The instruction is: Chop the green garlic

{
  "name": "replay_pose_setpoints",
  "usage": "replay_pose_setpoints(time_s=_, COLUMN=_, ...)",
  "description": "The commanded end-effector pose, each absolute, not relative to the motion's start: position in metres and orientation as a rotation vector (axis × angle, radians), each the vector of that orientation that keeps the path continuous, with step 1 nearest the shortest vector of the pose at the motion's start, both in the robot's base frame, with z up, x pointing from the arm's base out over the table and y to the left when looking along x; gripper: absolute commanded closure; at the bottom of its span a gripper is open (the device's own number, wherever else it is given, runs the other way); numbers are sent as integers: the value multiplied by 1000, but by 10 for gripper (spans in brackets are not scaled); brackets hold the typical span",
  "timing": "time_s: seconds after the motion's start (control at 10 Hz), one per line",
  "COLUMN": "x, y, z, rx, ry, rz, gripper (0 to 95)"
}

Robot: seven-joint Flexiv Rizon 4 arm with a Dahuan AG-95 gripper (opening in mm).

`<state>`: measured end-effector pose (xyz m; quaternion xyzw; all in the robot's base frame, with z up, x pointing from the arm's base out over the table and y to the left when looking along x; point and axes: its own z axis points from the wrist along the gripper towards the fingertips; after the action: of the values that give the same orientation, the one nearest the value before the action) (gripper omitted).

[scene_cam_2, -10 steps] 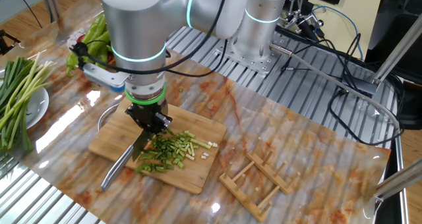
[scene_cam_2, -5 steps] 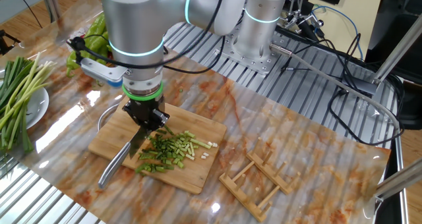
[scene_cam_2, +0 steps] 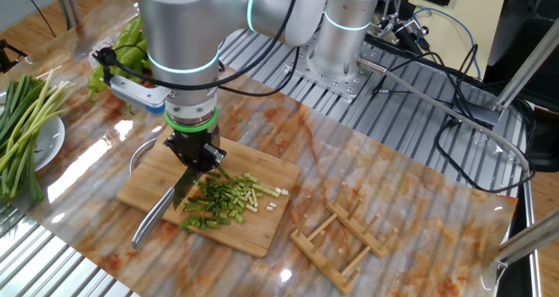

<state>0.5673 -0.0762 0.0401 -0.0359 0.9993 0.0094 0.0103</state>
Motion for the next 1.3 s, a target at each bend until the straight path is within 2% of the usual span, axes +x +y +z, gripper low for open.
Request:
replay_pose_setpoints(time_s=0.1, x=567, y=-77, z=38, rx=-110, ry=3112, rz=26, gripper=950)
replay_pose_setpoints(time_s=1.0, x=556, y=-74, z=29, rx=-76, ry=3063, rz=41, gripper=950)
replay_pose_setpoints(time_s=1.3, x=565, y=-75, z=34, rx=-60, ry=3055, rz=61, gripper=950)
